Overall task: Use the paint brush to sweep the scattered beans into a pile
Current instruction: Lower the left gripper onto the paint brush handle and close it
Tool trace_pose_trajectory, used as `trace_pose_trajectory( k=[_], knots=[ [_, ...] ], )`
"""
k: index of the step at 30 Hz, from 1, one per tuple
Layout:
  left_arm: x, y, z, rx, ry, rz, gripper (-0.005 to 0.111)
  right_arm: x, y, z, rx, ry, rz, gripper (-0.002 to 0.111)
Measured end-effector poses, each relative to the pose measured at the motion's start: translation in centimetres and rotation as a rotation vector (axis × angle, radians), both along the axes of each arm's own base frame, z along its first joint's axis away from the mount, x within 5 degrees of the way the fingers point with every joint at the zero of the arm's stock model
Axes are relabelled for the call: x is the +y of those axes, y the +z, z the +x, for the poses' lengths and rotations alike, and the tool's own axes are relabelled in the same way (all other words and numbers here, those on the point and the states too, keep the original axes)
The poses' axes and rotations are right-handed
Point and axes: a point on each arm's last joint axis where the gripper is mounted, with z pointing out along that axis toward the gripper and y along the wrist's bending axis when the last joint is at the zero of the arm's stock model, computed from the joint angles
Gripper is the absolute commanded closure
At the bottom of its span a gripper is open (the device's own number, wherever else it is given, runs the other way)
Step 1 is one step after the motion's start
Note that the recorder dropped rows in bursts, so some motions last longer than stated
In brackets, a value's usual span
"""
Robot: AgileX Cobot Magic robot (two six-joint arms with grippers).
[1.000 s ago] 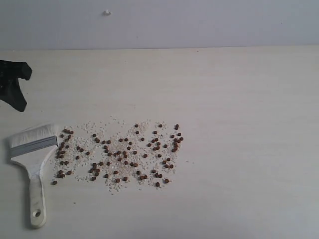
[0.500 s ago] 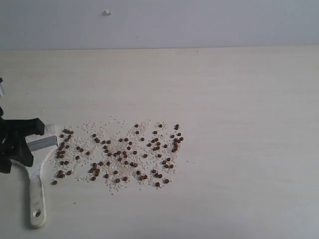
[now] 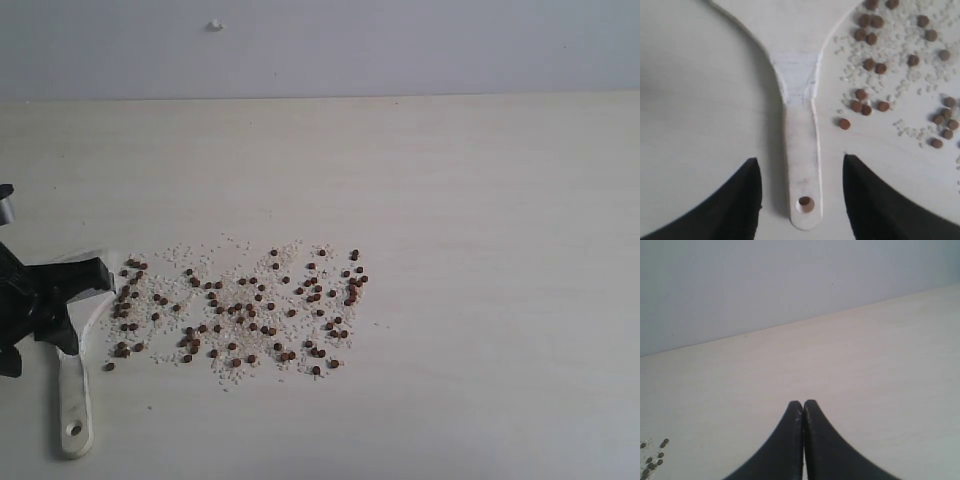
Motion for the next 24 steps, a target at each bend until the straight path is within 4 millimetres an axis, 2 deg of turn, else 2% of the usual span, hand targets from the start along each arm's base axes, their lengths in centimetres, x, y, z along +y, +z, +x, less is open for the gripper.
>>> trace_pose_trajectory(
  k=[11, 24],
  knots=[
    [0.4, 0.0, 0.5, -0.042, 0.066, 0.041, 0.058, 0.0, 0.0, 0.0, 0.0, 0.0, 0.0, 0.108],
    [0.0, -2.4, 1.3, -0.007, 0.077, 0.059, 0.058, 0.0, 0.0, 0.0, 0.0, 0.0, 0.0, 0.108]
  ],
)
